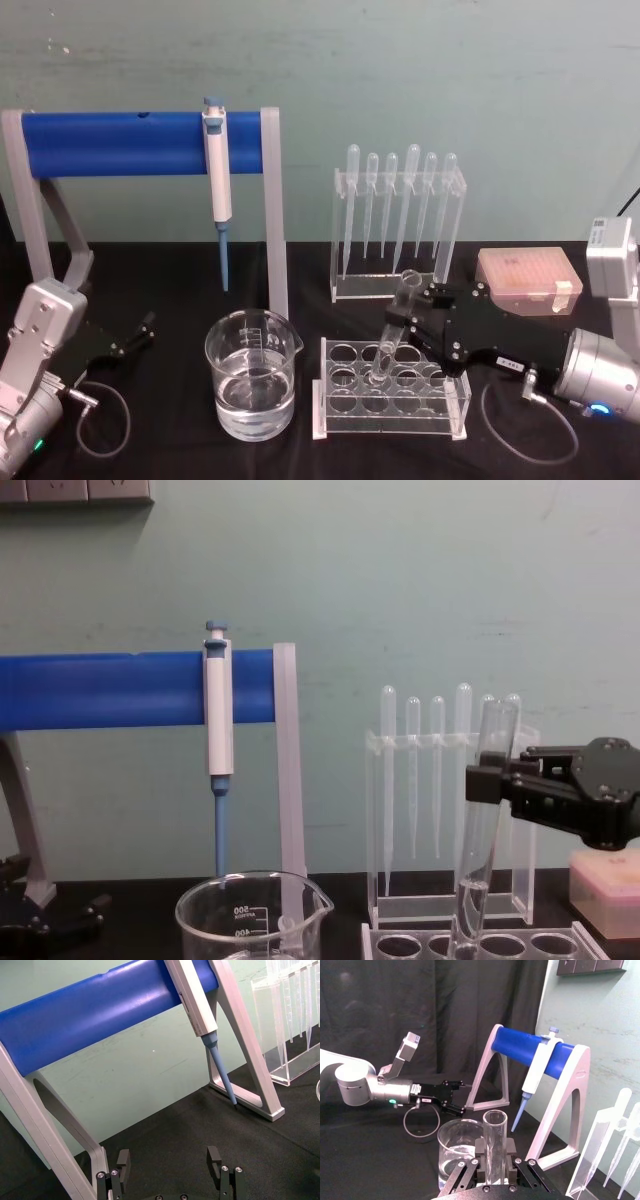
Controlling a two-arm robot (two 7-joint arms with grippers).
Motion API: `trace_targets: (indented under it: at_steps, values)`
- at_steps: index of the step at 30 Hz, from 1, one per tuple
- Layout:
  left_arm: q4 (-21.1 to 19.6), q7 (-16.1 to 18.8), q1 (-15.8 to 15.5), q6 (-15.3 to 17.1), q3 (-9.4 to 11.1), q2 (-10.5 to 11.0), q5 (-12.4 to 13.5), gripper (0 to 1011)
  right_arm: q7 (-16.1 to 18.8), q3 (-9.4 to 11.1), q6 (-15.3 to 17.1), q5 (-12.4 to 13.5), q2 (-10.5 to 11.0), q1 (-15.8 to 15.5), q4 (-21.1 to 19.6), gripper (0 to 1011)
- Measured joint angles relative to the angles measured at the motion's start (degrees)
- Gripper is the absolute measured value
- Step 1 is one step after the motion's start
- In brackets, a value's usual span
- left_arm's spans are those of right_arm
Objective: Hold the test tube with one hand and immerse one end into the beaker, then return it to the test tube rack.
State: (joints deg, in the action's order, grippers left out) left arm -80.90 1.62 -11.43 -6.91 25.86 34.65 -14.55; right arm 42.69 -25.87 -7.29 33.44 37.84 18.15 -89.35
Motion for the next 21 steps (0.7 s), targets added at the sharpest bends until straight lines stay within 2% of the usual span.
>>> trace_targets:
  at_steps: [21]
  values:
    - [0.0, 0.0, 0.0, 0.0, 0.0, 0.0, 0.0, 1000, 0.2, -0.9, -0.6, -1.4, -1.1, -0.5, 2.3, 224]
